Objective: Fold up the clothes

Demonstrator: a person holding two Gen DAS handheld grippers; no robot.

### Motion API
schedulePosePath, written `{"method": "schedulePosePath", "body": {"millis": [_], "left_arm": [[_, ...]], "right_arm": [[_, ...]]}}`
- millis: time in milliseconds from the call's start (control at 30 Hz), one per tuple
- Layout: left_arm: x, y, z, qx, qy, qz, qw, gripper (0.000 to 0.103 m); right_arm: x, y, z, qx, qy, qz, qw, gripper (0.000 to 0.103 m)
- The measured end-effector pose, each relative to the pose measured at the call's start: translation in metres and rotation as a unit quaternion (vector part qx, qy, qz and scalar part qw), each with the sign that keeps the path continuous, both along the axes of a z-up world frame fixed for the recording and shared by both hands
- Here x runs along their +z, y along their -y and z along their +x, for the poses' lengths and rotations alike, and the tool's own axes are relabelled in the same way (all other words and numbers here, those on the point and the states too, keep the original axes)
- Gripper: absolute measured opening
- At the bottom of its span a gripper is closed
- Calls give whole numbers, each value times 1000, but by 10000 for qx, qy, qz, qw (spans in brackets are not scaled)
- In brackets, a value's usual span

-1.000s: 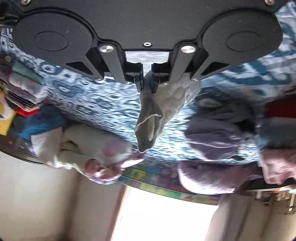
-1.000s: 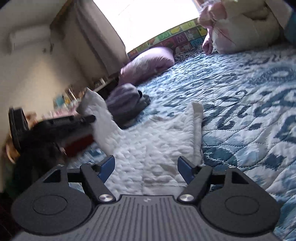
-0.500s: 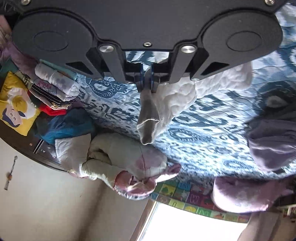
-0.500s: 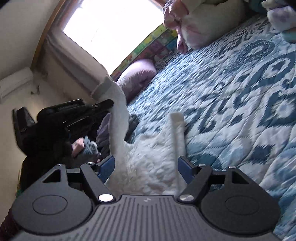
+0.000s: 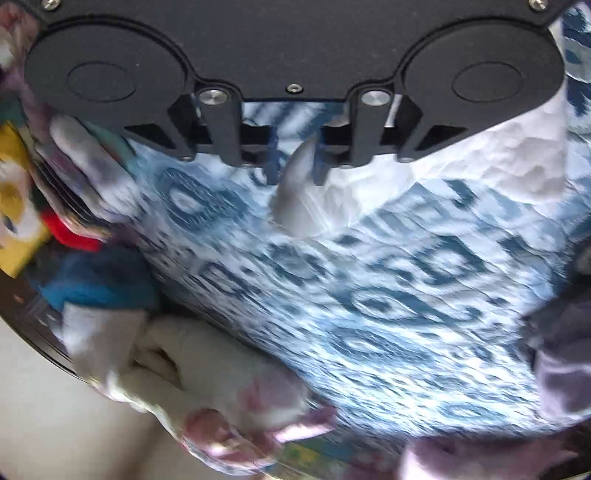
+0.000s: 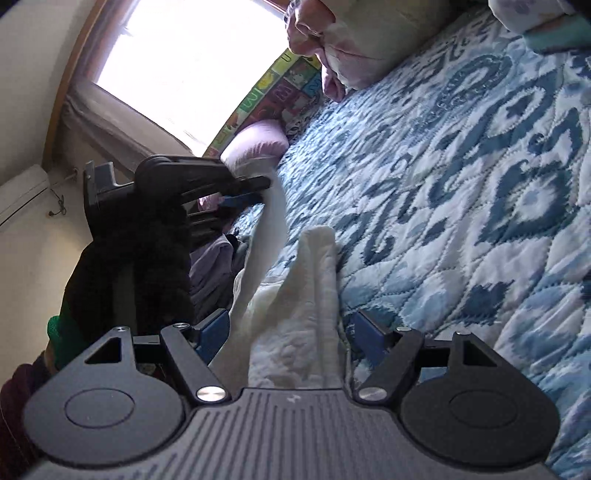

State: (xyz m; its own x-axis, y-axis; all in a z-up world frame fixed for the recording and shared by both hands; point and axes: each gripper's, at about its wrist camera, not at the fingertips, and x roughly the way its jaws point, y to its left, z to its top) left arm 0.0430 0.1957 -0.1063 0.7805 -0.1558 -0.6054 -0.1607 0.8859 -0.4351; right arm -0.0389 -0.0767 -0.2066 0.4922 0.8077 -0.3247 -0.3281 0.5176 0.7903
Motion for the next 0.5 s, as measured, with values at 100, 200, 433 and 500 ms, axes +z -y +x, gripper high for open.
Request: {"method": "schedulePosePath", "body": {"millis": [100, 200, 433, 500], "left_arm": [[23, -15, -43, -165, 514, 204, 9983, 26], [37, -48, -97, 70, 772, 244, 9967, 26], [6, -98, -216, 1045, 106, 669, 9922, 25], [-12, -100, -238, 1111, -147, 618, 9918, 26]], "right_arm": [[0, -1, 0, 55, -30, -10, 10000, 75], [1, -4, -1, 136, 17, -27, 9999, 75], [5, -20, -8, 336, 162, -203, 9991, 75], [5, -24, -11, 377, 207, -266, 9987, 75]]}}
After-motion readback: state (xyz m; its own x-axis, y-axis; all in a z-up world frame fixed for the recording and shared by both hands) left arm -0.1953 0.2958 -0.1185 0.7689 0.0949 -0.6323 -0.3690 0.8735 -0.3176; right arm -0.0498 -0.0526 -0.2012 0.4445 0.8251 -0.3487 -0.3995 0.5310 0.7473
